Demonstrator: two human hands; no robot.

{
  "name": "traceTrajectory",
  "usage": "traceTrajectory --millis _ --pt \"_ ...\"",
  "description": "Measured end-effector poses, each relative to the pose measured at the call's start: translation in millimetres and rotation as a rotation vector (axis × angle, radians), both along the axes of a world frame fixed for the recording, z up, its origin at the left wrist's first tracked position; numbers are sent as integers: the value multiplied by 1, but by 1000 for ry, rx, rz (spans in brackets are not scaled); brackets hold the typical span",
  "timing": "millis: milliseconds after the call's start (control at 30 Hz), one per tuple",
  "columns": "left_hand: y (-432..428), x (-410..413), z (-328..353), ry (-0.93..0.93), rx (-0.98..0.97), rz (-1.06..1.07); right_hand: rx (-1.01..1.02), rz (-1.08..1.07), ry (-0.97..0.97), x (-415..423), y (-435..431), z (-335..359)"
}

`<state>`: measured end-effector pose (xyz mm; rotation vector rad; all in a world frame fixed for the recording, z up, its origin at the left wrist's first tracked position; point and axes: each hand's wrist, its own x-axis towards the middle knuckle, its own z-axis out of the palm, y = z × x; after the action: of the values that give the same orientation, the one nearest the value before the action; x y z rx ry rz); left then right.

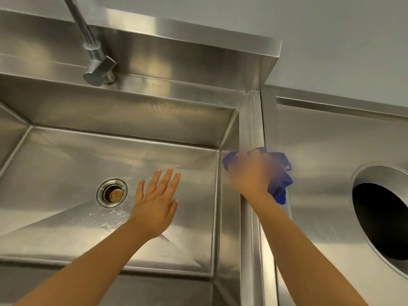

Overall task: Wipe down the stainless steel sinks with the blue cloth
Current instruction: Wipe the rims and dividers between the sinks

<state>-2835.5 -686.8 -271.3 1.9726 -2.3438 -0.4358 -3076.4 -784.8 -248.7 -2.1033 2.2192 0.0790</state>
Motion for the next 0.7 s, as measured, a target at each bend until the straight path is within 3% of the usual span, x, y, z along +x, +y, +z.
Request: traceTrajectory --millis 100,267,500,700 --pt "-6 -1 -2 -49 5 -14 -9 -9 -66 -10 15 2" --pt "-11 -4 -15 -88 41 1 -227 -9 -29 -10 46 -11" --pt "-25 -25 -5 -99 18 -45 -23 -39 -8 -1 -27 -1" --pt "-20 -19 -9 -108 53 -30 -72 -93 -113 -2 10 0"
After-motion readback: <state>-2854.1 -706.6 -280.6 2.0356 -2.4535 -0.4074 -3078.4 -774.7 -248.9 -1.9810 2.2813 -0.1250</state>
